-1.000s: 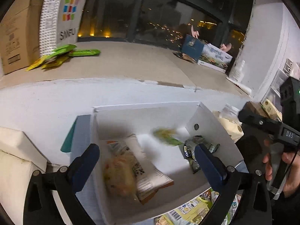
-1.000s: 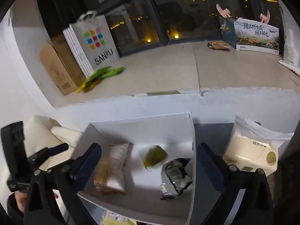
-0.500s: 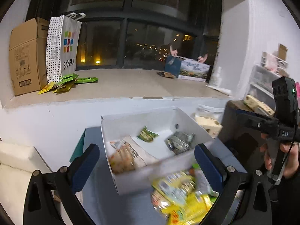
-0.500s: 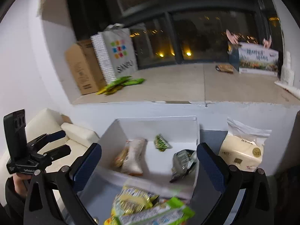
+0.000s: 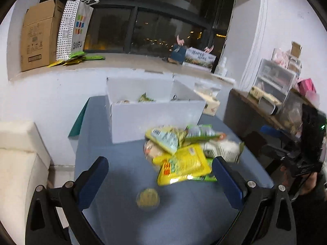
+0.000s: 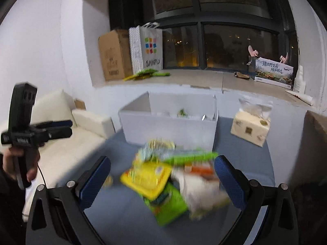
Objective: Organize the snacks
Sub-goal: 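Grasp the clear jelly cup on the table with the left gripper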
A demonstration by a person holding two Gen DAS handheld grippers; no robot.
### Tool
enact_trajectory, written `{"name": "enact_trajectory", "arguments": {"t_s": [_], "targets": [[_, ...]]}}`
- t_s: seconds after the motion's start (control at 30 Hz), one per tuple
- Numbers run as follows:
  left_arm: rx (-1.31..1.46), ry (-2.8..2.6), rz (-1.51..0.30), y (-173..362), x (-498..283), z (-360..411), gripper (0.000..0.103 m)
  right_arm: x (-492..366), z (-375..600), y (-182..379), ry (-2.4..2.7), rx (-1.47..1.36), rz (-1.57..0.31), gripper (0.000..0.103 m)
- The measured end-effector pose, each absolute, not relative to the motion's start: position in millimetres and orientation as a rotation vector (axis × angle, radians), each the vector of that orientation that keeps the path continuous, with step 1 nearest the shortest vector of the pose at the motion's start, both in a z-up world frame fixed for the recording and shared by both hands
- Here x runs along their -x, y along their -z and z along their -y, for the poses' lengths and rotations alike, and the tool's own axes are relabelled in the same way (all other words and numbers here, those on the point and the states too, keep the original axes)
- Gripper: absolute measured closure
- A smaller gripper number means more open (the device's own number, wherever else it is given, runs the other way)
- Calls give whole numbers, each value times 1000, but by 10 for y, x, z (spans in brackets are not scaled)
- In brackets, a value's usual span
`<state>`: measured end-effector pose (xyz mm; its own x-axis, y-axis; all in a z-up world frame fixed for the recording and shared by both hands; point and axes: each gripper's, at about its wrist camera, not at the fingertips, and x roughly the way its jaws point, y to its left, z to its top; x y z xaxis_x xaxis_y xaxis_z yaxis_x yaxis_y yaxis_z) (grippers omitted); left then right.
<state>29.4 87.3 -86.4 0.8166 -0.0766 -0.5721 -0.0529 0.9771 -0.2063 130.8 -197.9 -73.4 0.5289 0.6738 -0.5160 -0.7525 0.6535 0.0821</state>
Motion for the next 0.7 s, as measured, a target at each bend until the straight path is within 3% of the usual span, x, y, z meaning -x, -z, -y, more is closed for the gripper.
{"name": "enact_trajectory", "arguments": {"t_s": [0.23, 0.6, 0.63, 0.67, 0.7], "targets": [[195, 44, -658, 1030, -351, -756, 0, -1163, 2129, 802, -863, 130, -549, 0], [67, 21, -913, 1831, -762, -592, 3, -1128, 2085, 890, -844, 159, -566, 0], [77, 24, -916, 1869, -765, -611, 16, -1128, 2080, 898, -842, 164, -568, 0], [90, 32, -924, 1908, -774, -631, 37, -1129, 2073, 905, -840, 170, -571, 0], [107, 30, -941, 1961, -798, -668, 47, -1129, 2072, 910, -838, 173, -572, 0]]}}
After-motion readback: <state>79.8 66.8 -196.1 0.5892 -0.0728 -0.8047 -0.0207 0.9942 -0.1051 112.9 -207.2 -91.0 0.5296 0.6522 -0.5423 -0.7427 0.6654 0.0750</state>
